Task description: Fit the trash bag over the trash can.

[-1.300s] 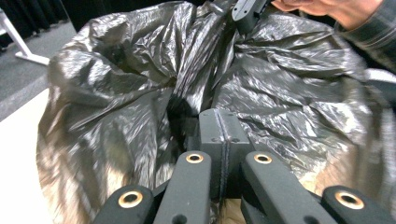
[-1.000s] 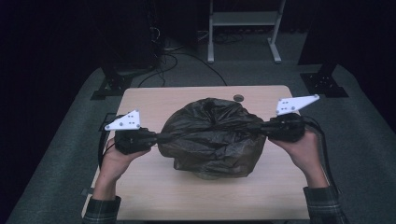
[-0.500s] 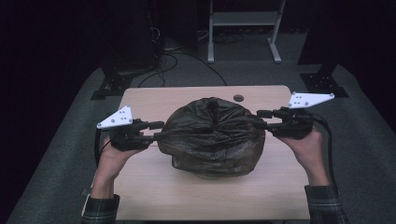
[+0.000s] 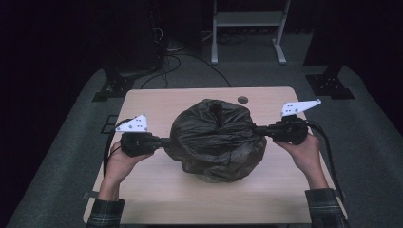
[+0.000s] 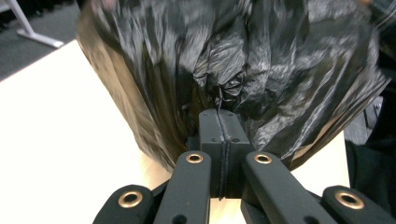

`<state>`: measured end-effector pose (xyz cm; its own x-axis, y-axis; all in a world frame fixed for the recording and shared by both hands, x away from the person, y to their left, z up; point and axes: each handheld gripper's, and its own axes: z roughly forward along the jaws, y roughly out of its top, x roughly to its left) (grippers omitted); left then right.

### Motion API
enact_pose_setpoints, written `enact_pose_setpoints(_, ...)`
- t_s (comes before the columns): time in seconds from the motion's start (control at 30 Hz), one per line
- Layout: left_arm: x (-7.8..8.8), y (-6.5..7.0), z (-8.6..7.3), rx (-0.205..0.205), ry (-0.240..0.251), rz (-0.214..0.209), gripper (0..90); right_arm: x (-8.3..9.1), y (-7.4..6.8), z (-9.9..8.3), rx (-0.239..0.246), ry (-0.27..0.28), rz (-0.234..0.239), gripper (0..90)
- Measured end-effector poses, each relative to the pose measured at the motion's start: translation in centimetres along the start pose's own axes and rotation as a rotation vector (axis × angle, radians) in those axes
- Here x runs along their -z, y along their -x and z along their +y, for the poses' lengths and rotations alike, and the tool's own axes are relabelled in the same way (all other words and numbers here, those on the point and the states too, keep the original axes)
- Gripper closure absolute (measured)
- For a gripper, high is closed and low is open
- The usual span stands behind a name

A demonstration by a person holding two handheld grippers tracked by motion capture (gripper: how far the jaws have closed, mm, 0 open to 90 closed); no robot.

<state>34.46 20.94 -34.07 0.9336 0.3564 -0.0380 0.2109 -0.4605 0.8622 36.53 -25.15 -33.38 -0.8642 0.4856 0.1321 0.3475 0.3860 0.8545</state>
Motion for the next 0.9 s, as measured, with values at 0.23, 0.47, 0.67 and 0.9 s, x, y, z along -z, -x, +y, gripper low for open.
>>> enact_pose_setpoints(0.23, -0.8, -0.4, -1.1, 0.012, -0.064, 0.003, 90.0, -1.6, -0.1, -1.5, 0.000, -0.080, 0.007, 89.6)
enact_pose_setpoints(0.47, -1.2, -0.9, -1.9, 0.039, -0.057, -0.014, 89.9, -2.5, 0.0, -2.8, -0.026, -0.100, 0.059, 89.5)
enact_pose_setpoints(0.67, 0.3, -0.6, -1.0, 0.008, -0.013, 0.017, 71.9, -0.3, 0.3, -1.5, -0.016, -0.006, -0.017, 70.4)
enact_pose_setpoints(0.9, 2.5, -1.1, 0.9, -0.005, 0.082, 0.057, 51.5, 2.0, 0.7, 1.5, 0.016, 0.094, -0.065, 59.8)
